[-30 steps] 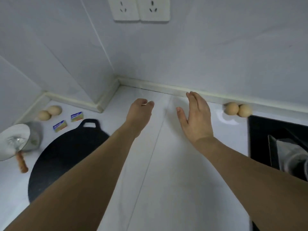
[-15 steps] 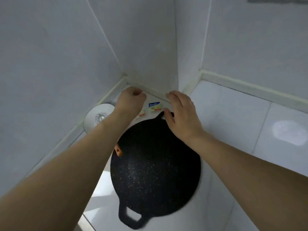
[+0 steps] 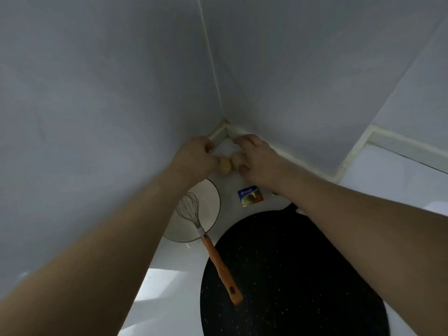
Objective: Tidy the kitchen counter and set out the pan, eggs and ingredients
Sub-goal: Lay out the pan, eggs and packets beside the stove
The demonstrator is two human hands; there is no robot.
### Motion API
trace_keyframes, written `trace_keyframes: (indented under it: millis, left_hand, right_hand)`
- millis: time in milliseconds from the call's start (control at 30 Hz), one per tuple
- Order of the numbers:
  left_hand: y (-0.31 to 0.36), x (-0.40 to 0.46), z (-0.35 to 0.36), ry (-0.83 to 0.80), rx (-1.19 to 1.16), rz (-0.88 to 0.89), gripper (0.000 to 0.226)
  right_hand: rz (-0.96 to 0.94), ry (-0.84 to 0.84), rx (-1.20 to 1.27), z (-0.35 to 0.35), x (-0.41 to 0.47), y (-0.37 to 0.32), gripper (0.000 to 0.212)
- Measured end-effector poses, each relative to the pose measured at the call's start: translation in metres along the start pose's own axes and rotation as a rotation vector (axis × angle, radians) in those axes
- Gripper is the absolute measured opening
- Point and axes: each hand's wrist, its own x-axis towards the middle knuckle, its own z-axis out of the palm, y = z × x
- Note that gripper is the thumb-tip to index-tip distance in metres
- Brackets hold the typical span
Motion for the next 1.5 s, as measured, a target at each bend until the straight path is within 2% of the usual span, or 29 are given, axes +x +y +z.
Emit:
trace_keyframes:
  millis: [167,300,400,533,600,667,800,933,1067,1200,1400,1500]
  left_hand:
    - [-0.006,0.019,0.018,-0.136,0.142,0.049,0.049]
    - [-0.005,0.027,0.026,-0.163,0.208,0.087,0.041]
    - [0.002,0.03,0.026,-0.166,0.233,0.099,0.033]
    - [0.005,0.03,0.028,-0.216,0.322,0.094,0.024]
    - [0.002,0.034,0.034,-0.178,0.315,0.109,0.016]
    - [-0.002,0.034,0.037,-0.152,0.297,0.104,0.024]
    - [-0.002,0.026,0.035,-0.136,0.317,0.104,0.013]
    - [0.013,0.009,0.026,-0.131,0.253,0.143,0.031]
    - [0.036,-0.02,0.016,-0.076,0.176,0.159,0.021]
    - [0.063,-0.058,0.016,-0.027,0.163,0.175,0.041]
    - [0.112,-0.11,0.031,0.004,0.091,0.208,0.031]
    - [0.136,-0.132,0.044,-0.043,0.065,0.252,0.048]
  right_hand:
    - [-0.036,-0.264,-0.135,0.004,0.021,0.018,0.066]
    - [-0.062,-0.299,-0.155,0.002,0.03,0.014,0.054]
    - [-0.068,-0.302,-0.173,0.001,0.032,0.011,0.054]
    - [-0.039,-0.245,-0.177,-0.005,0.028,0.011,0.043]
    - [-0.015,-0.201,-0.161,-0.01,0.021,0.013,0.042]
    - [0.01,-0.168,-0.111,-0.01,0.015,0.014,0.047]
    - [0.041,-0.07,-0.005,-0.011,-0.001,0.012,0.058]
    - [0.013,0.027,0.051,-0.02,-0.026,0.008,0.059]
    - [0.011,0.079,0.074,-0.036,-0.062,0.005,0.063]
    - [0.033,0.158,0.125,-0.057,-0.109,0.01,0.061]
    - [0.107,0.227,0.136,-0.09,-0.189,0.031,0.057]
    - [0.157,0.243,0.124,-0.103,-0.226,0.044,0.059]
